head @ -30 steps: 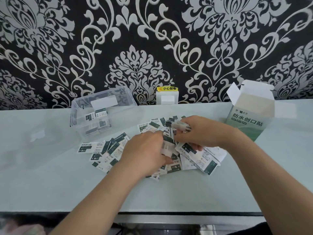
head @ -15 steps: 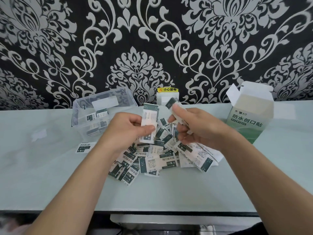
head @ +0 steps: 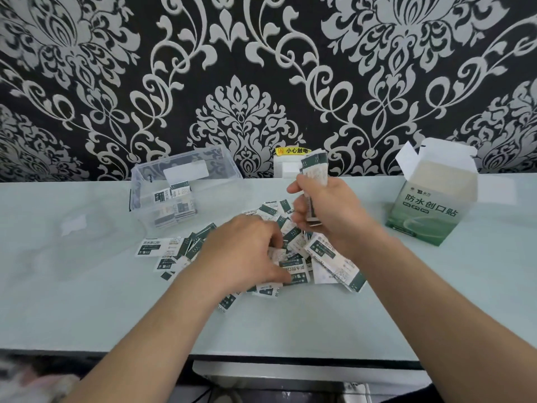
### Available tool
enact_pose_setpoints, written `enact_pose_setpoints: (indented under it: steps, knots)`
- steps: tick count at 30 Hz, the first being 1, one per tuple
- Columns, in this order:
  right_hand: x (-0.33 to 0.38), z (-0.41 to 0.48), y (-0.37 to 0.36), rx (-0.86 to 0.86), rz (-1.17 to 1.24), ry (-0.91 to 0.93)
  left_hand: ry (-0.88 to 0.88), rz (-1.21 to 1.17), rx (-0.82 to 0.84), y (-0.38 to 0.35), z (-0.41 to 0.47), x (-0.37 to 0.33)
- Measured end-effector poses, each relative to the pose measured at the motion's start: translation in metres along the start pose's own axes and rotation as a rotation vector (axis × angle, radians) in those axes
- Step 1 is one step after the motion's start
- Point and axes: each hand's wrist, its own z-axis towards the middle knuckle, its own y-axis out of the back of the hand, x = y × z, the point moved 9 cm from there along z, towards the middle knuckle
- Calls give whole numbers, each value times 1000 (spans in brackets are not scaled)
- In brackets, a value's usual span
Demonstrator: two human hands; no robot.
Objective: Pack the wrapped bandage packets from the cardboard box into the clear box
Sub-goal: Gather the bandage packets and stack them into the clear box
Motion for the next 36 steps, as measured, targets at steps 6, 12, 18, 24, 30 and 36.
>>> enact_pose_setpoints:
  steps: [6,12,18,24,30,36]
  knots:
    - [-8,1,-5,60,-13,-98,-34,-106,61,-10,3,-2]
    - [-11,3,-2,100,37,-137,-27,-302,5,7,4,11]
    - [-10,4,1,86,22,-128,-287,105,324,-27,-22,-24]
    - [-11,1,-11,168,-90,-102,-279,103,318,-27,-17,-16]
    - [-15,-4,-19,268,-111,-116,-259,-190,201,-14,-8,-12]
    - [-14,-5,-28,312,124,-129,-70,-1014,-241,44,-9,21]
